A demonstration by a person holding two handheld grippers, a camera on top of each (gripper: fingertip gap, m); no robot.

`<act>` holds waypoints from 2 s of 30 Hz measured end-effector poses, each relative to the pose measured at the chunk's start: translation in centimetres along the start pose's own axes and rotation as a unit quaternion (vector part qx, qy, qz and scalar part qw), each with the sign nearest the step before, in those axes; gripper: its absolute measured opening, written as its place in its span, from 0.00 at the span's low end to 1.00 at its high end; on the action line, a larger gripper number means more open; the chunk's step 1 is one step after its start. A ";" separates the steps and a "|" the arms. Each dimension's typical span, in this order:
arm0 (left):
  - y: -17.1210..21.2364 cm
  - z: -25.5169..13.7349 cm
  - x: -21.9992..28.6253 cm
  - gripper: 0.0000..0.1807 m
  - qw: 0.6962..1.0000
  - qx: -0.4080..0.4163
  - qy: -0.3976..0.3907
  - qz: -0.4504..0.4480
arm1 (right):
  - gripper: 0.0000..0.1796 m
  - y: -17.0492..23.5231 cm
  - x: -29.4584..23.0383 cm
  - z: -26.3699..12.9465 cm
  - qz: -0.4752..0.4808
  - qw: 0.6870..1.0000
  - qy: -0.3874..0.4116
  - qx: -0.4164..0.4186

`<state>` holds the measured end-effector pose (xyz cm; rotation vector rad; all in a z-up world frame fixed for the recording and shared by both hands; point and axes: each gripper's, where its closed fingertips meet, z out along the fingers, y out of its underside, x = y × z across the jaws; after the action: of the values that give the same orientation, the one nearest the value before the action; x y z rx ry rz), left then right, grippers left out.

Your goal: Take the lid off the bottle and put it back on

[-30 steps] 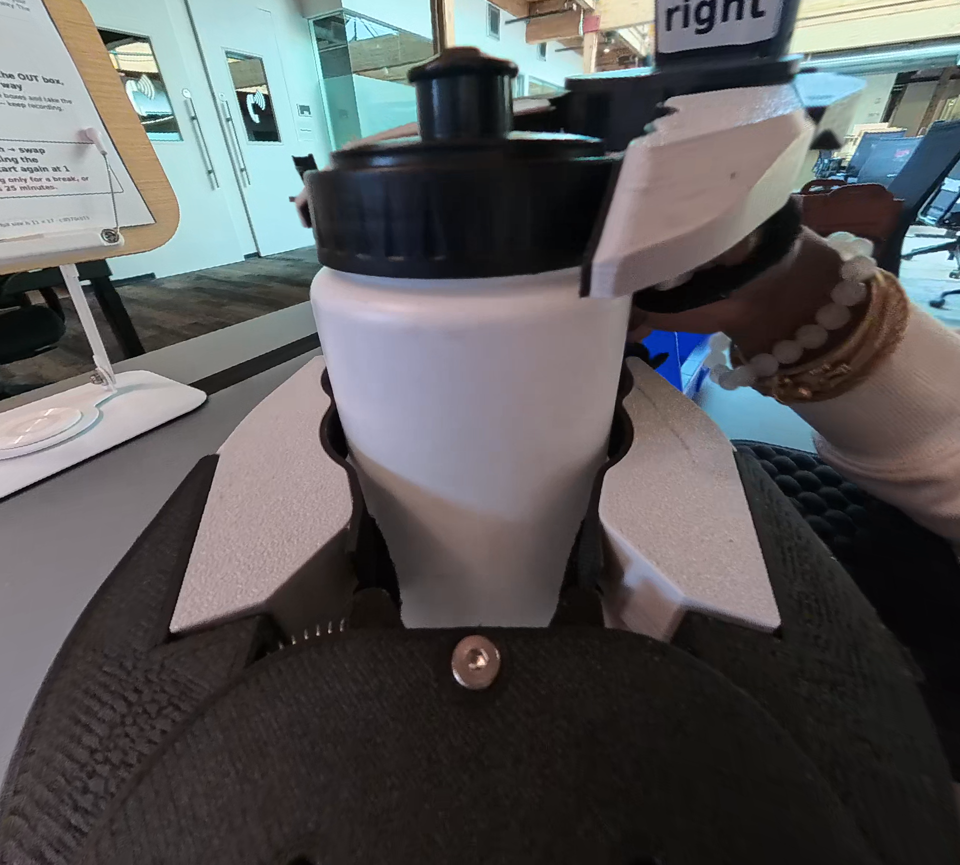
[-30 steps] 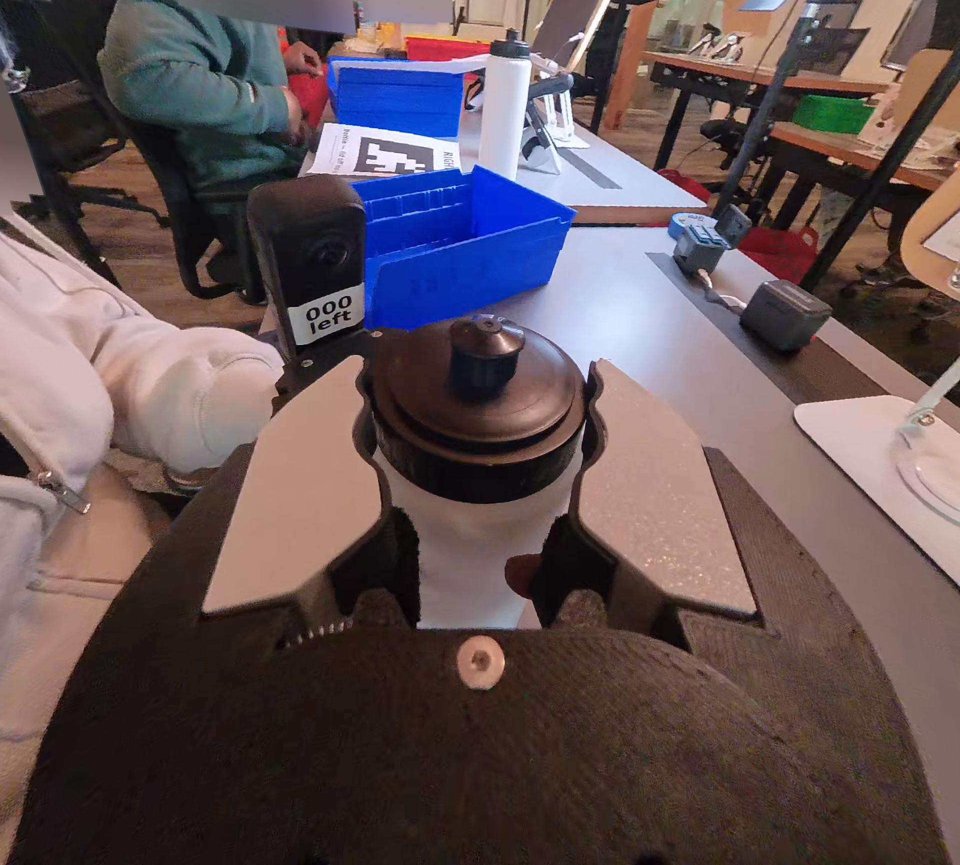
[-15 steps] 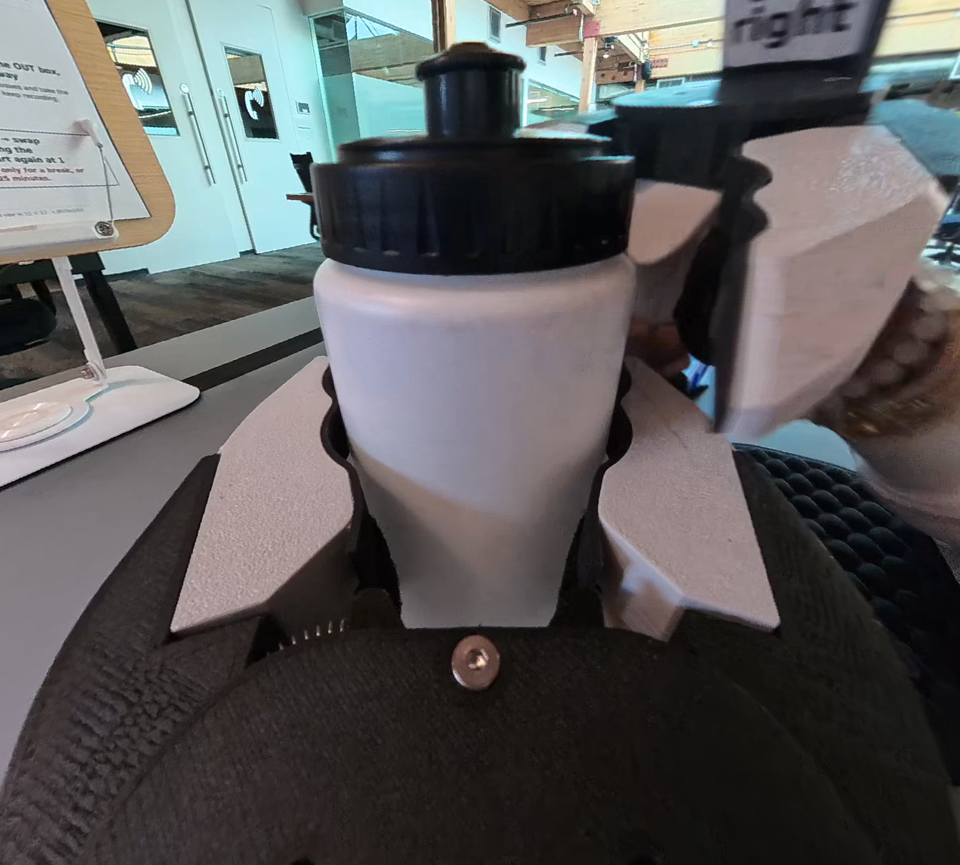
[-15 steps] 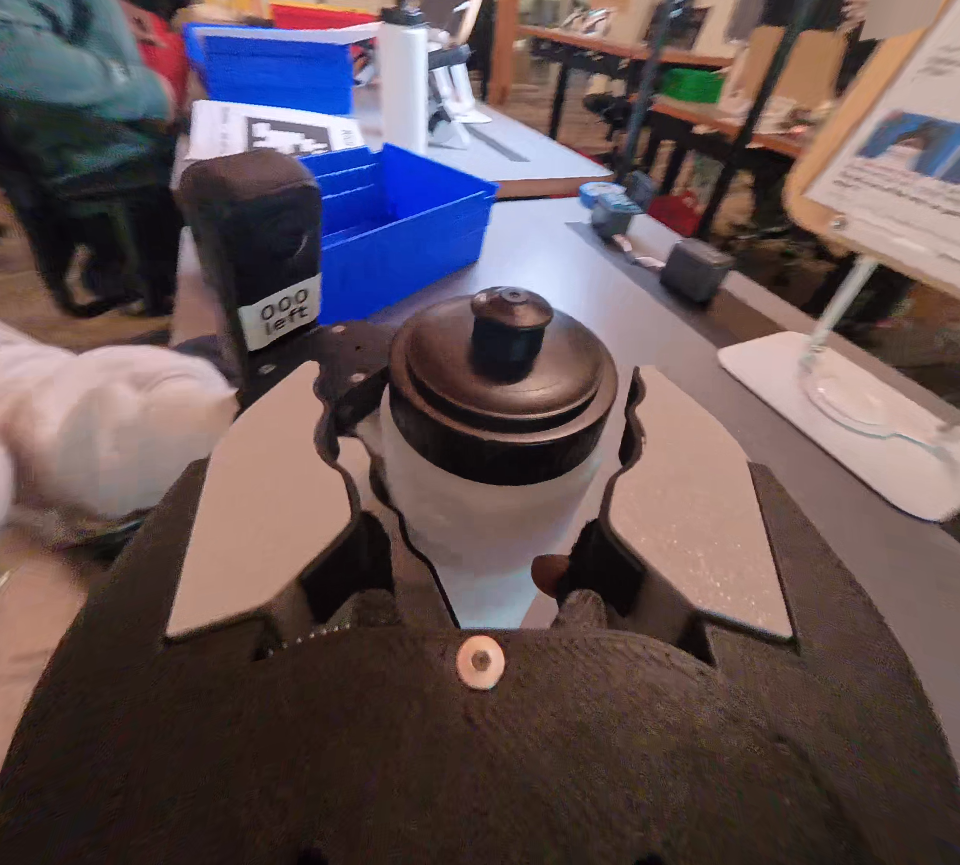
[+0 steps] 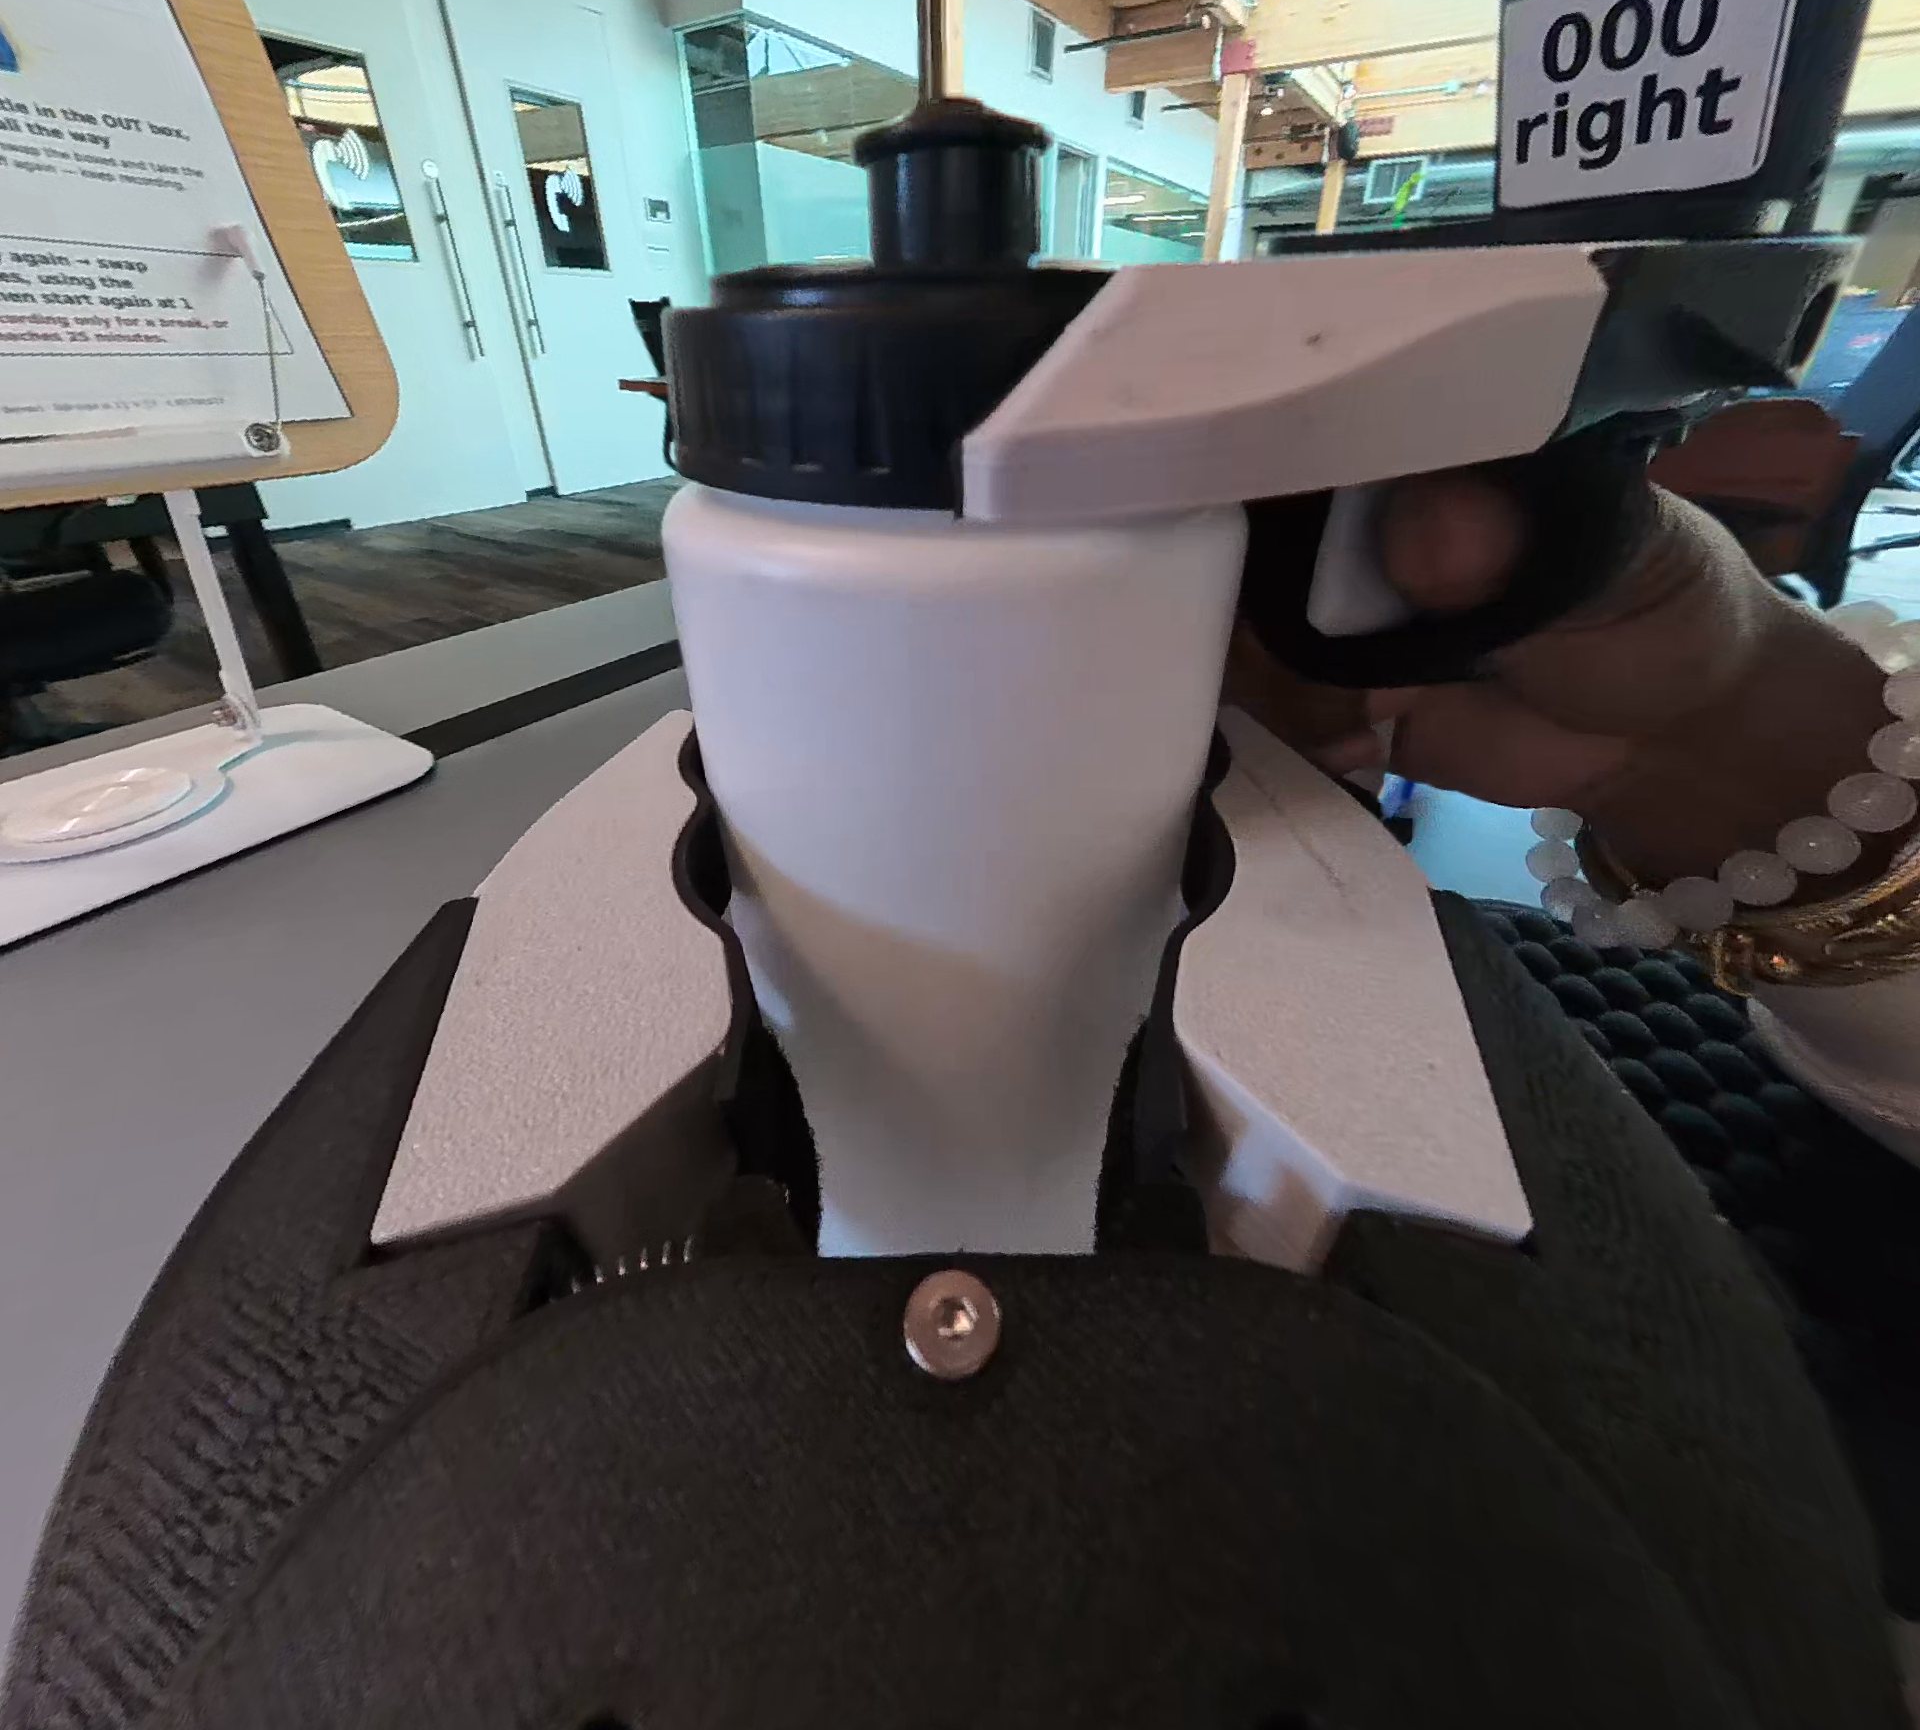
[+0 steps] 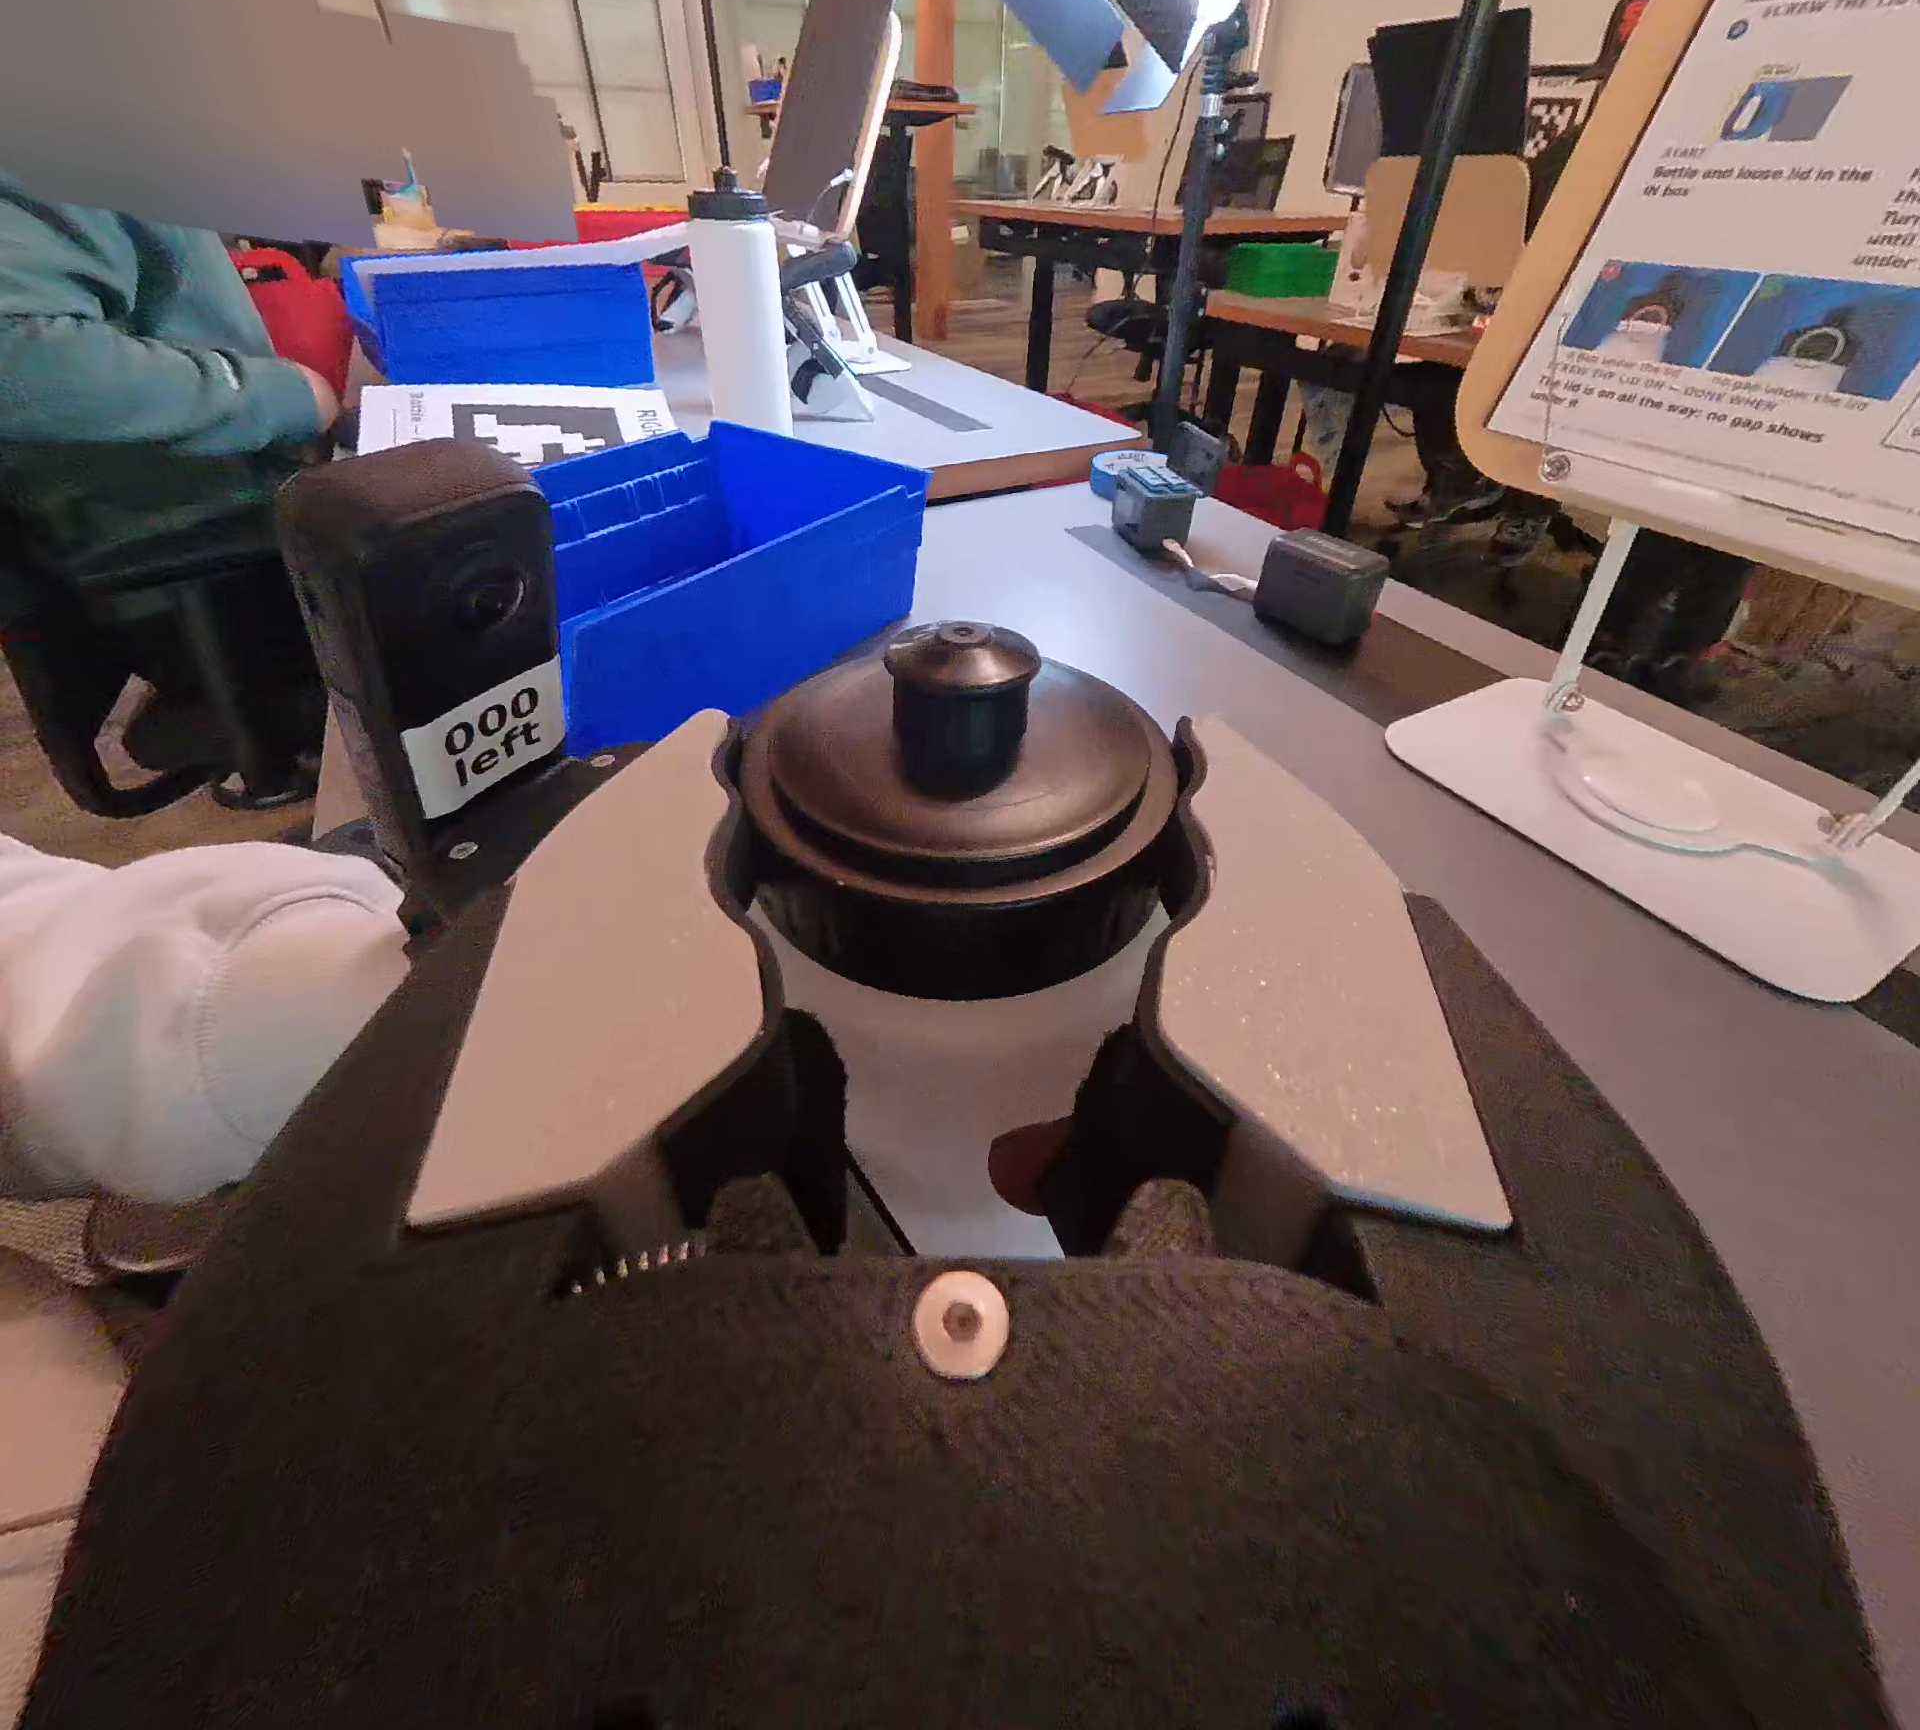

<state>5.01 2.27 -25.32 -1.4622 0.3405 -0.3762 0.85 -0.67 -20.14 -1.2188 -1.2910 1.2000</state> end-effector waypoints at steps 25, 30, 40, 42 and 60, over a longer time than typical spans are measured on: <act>1.6 0.4 0.8 0.55 0.993 -0.094 0.025 0.061 | 0.43 0.0 -1.5 0.0 0.017 0.996 -0.076 0.037; 1.8 0.4 0.8 0.55 0.992 -0.111 0.027 0.058 | 0.43 0.0 -1.3 -0.1 0.014 0.998 -0.052 0.039; 1.7 0.5 1.1 0.56 0.992 -0.104 0.043 0.059 | 0.43 -0.6 -1.5 -1.1 -0.002 0.989 -0.149 0.000; 1.7 0.5 1.0 0.56 0.992 -0.102 0.036 0.059 | 0.42 -0.5 -1.6 -1.0 -0.003 0.989 -0.150 -0.010; 1.7 0.7 1.1 0.55 0.993 -0.099 0.028 0.058 | 0.43 0.9 -1.4 -0.7 -0.013 0.993 -0.102 -0.052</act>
<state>6.34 2.54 -26.92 -1.6189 0.5190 -0.2964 1.64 -2.03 -21.05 -1.1725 -1.5334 1.2776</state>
